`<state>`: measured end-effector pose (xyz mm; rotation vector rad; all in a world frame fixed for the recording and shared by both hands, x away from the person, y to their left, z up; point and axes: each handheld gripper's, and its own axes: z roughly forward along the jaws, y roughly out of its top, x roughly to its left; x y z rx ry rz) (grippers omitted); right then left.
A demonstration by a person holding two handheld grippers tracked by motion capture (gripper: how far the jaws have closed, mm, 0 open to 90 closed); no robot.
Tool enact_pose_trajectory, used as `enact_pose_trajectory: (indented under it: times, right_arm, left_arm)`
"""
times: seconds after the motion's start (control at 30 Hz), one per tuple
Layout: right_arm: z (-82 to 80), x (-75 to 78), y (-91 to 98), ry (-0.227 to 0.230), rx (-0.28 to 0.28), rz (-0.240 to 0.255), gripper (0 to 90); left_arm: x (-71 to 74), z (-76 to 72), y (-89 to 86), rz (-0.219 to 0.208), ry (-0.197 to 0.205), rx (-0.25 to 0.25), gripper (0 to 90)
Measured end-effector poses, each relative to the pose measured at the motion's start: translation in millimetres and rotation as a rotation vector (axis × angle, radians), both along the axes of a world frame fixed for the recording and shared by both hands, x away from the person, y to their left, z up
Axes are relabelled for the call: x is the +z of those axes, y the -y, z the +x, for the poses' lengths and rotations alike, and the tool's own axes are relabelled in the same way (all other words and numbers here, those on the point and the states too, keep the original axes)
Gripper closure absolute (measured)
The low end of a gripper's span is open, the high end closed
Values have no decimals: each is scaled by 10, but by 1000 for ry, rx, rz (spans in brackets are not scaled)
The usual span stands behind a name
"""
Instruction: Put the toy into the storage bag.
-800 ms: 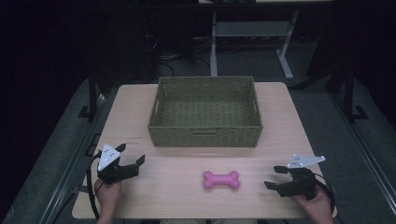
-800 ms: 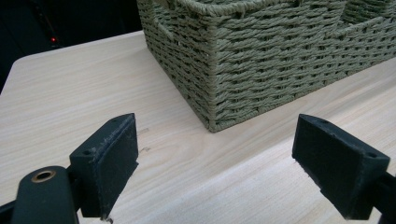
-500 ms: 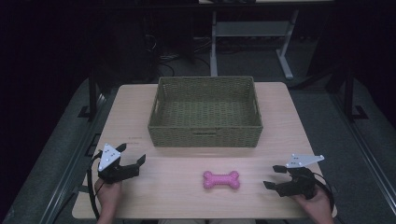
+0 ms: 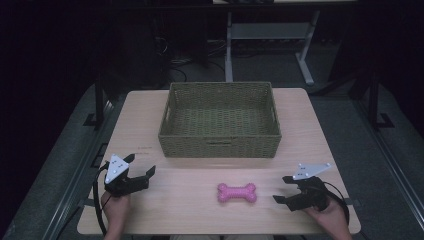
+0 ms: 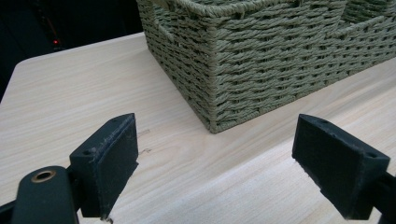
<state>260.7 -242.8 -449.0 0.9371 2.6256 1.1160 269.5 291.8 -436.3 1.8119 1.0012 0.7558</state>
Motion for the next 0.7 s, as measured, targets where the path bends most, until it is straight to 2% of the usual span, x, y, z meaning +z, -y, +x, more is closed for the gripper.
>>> enact_pose_trajectory:
  times: [0.2,0.27,0.37,0.5,0.63,0.7]
  right_arm:
    - [-2,50,-125,-5,34,-36,216]
    - [0,71,-212,-12,68,-57,210]
    - [1,88,-270,-14,85,-65,209]
    - [9,148,-443,-13,133,-92,206]
    - [28,205,-547,-11,165,-92,206]
    - [36,228,-622,-12,181,-107,206]
  left_arm:
    - [2,-4,-15,-2,1,-1,139]
    - [-2,3,-40,-13,-3,2,138]
    - [-3,1,-53,-18,0,9,138]
    - [-14,12,-63,-37,-10,5,139]
    - [-14,11,-54,-31,-7,-1,138]
    - [-13,4,-44,-28,-7,-5,138]
